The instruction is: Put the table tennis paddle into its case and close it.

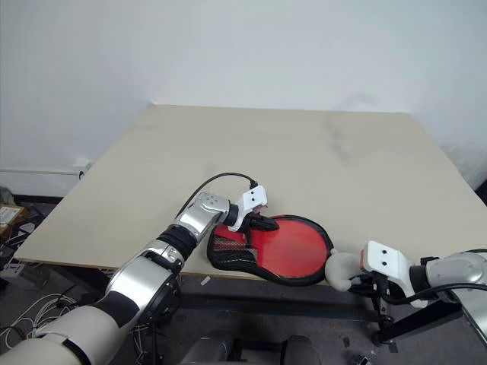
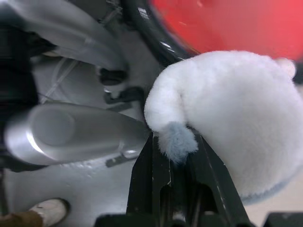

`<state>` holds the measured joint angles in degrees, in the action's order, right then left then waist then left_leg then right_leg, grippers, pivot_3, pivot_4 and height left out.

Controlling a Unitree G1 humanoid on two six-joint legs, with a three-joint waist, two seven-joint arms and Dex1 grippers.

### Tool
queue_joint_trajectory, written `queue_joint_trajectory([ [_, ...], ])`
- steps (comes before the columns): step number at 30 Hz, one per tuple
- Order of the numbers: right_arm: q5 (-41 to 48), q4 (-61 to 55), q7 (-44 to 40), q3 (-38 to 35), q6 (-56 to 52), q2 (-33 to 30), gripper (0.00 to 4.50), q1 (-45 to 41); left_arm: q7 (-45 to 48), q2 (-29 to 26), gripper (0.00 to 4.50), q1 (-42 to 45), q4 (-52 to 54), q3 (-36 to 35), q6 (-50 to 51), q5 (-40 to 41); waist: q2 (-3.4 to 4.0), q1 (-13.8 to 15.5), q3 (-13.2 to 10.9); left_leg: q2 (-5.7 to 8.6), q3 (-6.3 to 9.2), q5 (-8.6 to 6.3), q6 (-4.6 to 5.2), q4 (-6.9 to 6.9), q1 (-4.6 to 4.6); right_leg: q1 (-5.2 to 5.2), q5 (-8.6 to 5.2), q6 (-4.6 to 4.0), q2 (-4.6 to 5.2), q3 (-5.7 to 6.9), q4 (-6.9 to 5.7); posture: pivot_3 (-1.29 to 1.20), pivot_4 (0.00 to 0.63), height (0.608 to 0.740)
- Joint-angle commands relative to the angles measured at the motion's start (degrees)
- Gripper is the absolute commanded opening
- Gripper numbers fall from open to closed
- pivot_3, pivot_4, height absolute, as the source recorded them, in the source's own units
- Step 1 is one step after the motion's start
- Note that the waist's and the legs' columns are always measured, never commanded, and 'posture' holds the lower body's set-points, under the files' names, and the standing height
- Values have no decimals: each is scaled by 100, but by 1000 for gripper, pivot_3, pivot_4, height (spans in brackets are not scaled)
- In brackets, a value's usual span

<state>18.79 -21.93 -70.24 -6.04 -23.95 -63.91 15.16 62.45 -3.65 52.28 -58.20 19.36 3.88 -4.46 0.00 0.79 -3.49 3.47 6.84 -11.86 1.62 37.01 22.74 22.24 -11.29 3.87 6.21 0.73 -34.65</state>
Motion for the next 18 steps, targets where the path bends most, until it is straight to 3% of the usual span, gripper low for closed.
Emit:
queue_joint_trajectory([
  [1,319,-406,-292,43,-121,-51,24,191,-101,-123,0,-231,-494,302,233,-466,-1,0,0,0,0,0,0,0,0,-1,0,0,0,0,0,0,0,740],
  [18,919,-1078,-425,159,-368,143,24,731,-114,-76,0,-249,-494,315,232,-511,-7,-3,4,-2,-11,-11,15,9,2,-18,0,0,71,69,11,0,0,740],
])
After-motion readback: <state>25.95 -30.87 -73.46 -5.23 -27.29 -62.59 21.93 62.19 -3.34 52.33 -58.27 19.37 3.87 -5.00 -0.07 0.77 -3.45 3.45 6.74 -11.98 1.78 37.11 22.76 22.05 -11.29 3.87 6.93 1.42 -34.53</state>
